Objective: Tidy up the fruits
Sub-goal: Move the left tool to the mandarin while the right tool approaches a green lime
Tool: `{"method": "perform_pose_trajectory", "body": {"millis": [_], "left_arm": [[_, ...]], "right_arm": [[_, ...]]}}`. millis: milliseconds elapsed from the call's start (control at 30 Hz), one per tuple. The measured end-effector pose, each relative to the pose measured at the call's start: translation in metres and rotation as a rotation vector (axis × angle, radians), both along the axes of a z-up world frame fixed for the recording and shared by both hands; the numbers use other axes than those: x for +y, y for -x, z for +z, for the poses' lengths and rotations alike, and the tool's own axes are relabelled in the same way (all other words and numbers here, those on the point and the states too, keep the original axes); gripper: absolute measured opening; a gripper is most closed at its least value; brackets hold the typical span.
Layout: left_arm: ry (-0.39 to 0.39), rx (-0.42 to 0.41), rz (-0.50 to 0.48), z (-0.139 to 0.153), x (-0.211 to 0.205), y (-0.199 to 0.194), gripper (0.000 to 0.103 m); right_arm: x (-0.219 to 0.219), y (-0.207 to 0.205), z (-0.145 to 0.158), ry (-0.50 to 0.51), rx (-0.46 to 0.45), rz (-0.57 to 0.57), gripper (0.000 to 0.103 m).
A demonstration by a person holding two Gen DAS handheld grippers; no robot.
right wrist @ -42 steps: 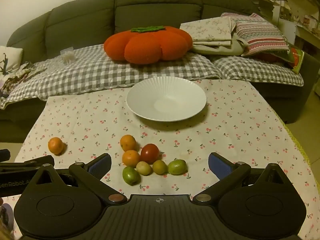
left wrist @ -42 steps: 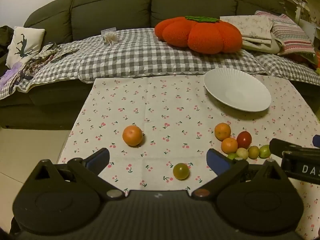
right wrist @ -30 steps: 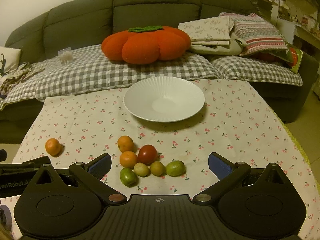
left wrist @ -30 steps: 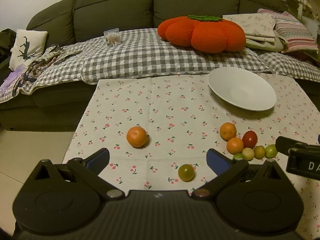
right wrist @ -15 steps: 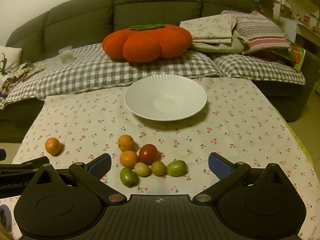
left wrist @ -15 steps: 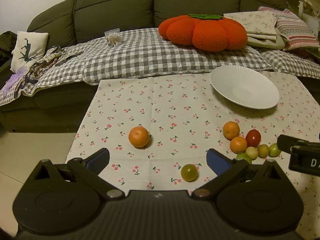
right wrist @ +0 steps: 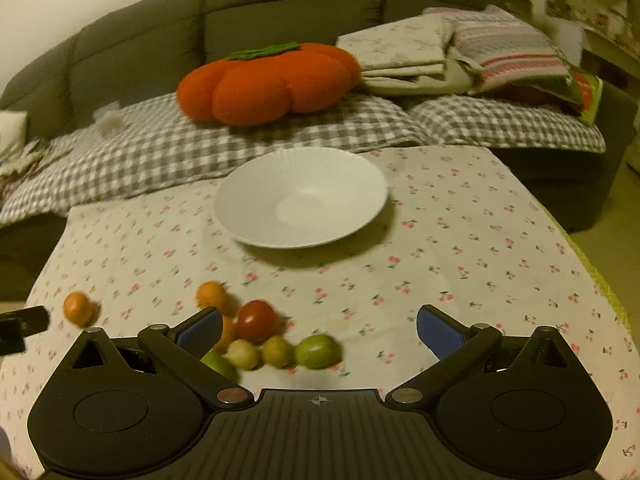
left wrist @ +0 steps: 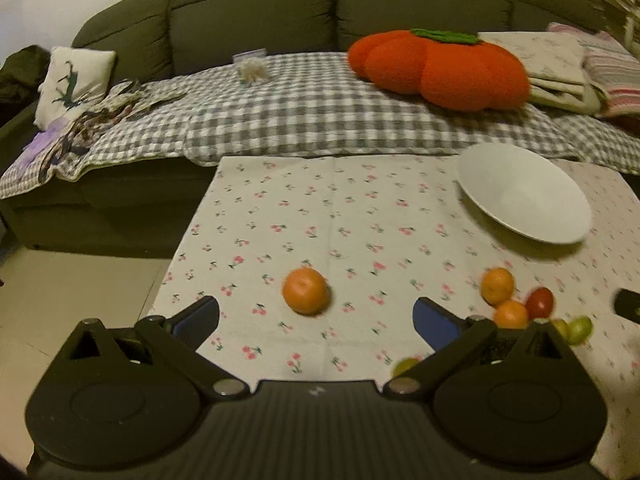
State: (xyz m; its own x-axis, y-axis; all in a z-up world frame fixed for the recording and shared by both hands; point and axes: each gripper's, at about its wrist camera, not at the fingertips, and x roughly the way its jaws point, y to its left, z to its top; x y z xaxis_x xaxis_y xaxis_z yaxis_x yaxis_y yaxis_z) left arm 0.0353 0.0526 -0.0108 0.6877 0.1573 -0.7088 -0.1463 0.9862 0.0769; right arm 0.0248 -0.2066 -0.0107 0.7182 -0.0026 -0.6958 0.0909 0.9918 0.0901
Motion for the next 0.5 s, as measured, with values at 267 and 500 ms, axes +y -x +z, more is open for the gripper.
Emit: {"method": "perform_pose_trajectory", "body": {"millis": [267,500], "left_arm": [[0.087,0.021,0.055,-0.013,0.03,-0.041,0.1],[0.13,0.09,0.064,-0.042,0.037,-0.057,0.085]], "right_arm": [[-0.023,-0.014,-0.012,-0.008,0.027,-0.035,0.103],[-0.036,-0.025,-0.024,-0.007,0.026,-0.053,0.103]]}}
